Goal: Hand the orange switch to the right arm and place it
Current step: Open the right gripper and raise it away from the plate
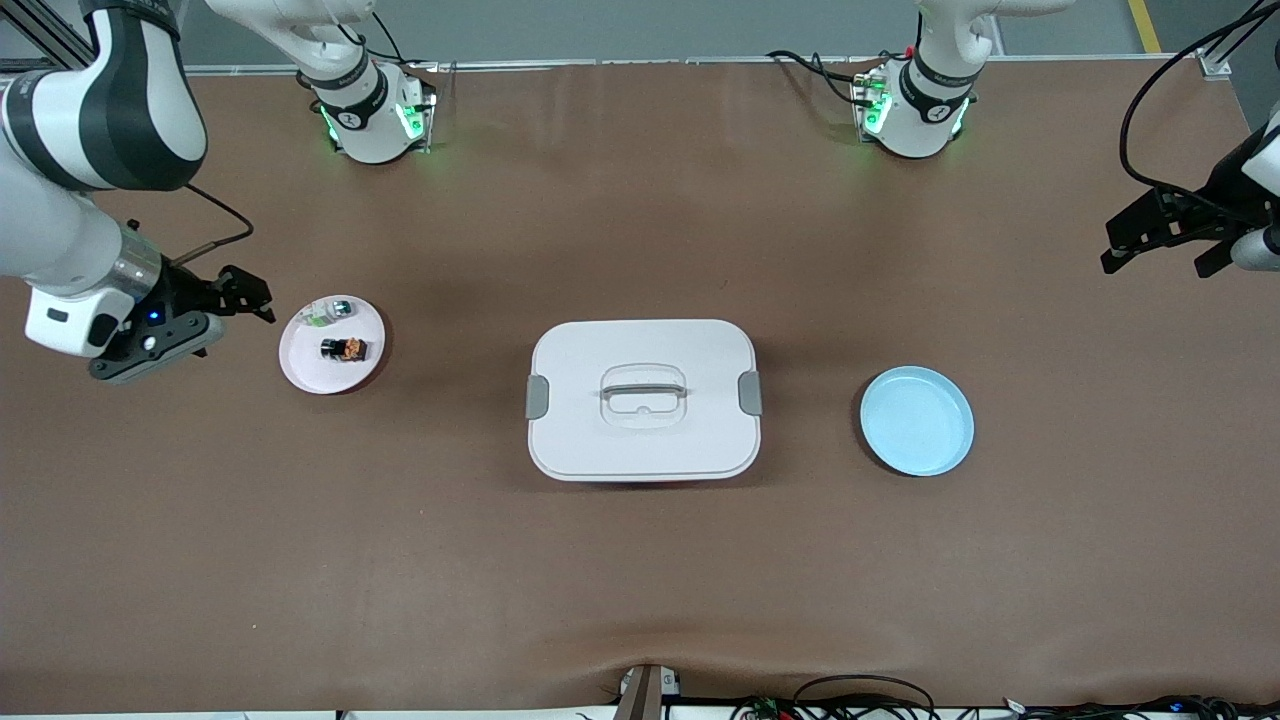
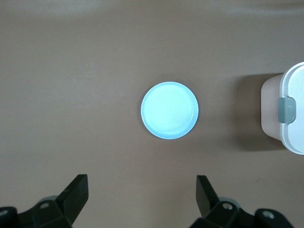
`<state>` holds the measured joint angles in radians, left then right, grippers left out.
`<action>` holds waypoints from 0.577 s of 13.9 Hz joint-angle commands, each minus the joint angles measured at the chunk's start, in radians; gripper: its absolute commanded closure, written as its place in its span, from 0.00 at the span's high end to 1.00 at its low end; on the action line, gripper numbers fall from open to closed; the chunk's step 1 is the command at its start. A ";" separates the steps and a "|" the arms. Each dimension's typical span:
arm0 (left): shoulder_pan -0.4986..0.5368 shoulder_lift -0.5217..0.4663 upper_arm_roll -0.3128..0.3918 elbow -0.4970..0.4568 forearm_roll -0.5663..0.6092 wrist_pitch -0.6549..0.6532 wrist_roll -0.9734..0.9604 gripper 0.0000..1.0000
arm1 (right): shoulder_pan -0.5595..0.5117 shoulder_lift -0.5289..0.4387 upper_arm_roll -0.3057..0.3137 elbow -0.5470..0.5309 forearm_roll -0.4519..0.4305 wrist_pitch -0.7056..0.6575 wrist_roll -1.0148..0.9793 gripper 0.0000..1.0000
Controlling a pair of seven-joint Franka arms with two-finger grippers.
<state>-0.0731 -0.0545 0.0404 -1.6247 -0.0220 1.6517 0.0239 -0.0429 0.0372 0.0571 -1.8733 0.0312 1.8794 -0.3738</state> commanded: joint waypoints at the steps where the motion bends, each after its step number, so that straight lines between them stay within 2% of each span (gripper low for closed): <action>1: 0.009 0.018 -0.007 0.032 0.020 -0.020 0.008 1.00 | -0.021 0.044 0.012 0.135 -0.045 -0.094 0.210 1.00; 4: 0.007 0.018 -0.007 0.035 0.017 -0.020 0.008 1.00 | -0.035 0.075 0.010 0.271 -0.059 -0.193 0.286 1.00; 8: 0.009 0.016 -0.007 0.035 0.011 -0.021 0.004 1.00 | -0.069 0.076 0.012 0.373 -0.059 -0.197 0.282 1.00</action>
<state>-0.0727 -0.0479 0.0406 -1.6174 -0.0220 1.6517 0.0238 -0.0943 0.0873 0.0527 -1.5836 -0.0083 1.7111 -0.1159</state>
